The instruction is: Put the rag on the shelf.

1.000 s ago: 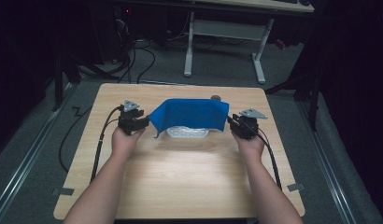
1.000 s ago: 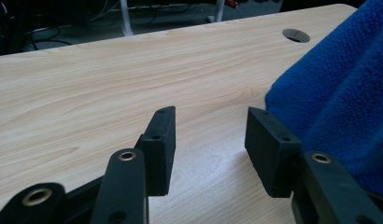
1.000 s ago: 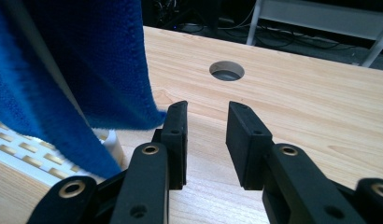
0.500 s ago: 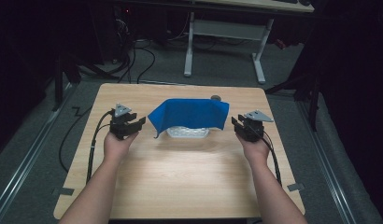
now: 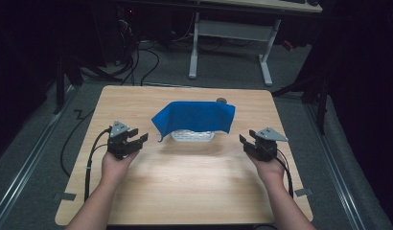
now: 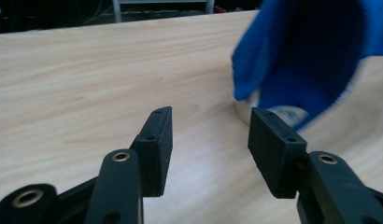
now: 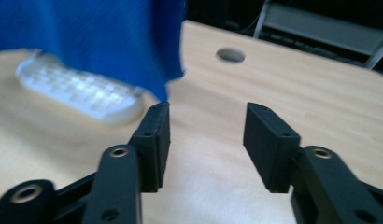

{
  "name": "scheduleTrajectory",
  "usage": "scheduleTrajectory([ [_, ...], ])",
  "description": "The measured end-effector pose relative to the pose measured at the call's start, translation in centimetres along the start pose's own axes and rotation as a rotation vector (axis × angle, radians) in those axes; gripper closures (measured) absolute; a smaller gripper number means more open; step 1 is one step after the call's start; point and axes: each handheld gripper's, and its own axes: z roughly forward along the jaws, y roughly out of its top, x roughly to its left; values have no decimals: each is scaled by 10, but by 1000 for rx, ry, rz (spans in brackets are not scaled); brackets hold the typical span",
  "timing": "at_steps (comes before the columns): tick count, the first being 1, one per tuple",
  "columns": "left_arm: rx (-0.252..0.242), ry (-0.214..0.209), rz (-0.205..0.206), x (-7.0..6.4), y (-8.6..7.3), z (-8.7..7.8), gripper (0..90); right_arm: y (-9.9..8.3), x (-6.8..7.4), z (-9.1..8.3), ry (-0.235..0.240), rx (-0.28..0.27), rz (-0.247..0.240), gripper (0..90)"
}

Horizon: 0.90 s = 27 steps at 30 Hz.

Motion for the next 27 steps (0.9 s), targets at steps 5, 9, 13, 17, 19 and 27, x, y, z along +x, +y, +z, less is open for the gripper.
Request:
scheduleTrajectory([
  [5,6,-28,7,-12,-14,-13,492,-8,14,-19,30,-40,-22,490],
  [9,11,-58,26,-27,-30,-30,474,-14,31,-35,73,-36,-37,449],
  [13,37,-85,41,-45,-50,-43,460,-21,51,-48,106,-50,-41,428],
  [17,63,-120,52,-69,-64,-44,441,-27,74,-55,129,-53,-65,418],
  [19,89,-158,55,-83,-70,-42,424,-29,89,-57,147,-38,-92,412],
  [27,169,-220,188,-128,-84,-29,411,-63,149,-47,231,84,-182,402],
])
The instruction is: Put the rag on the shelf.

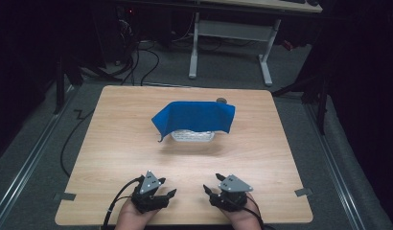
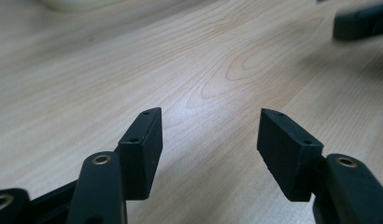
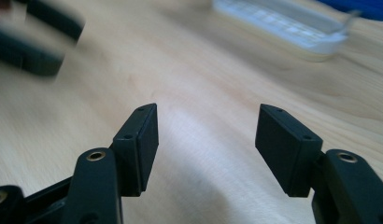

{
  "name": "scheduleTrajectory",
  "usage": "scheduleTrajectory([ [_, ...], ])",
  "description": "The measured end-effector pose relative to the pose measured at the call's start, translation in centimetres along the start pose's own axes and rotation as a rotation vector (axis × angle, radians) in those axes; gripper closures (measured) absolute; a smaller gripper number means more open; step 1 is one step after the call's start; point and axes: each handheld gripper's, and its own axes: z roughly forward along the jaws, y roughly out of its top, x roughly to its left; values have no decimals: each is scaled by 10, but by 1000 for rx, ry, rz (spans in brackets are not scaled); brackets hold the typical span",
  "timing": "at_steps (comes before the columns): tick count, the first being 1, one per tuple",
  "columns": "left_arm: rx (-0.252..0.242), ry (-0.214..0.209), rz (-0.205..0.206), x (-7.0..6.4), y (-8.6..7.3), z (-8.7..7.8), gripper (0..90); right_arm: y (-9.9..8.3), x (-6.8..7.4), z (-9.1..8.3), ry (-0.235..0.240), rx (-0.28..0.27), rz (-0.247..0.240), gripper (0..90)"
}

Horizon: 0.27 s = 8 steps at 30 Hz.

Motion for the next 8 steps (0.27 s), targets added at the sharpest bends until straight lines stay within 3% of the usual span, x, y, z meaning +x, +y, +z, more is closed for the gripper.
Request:
scheduleTrajectory([
  [1,8,0,4,2,0,1,405,-1,1,3,-14,12,-37,405],
  [2,13,1,1,3,-1,1,403,-1,0,6,-20,18,-43,405],
  [6,15,-6,-51,12,-4,-1,404,-1,-9,8,-10,11,29,406],
  [8,14,-5,-64,14,-6,-1,404,-3,-11,7,-18,17,21,409],
])
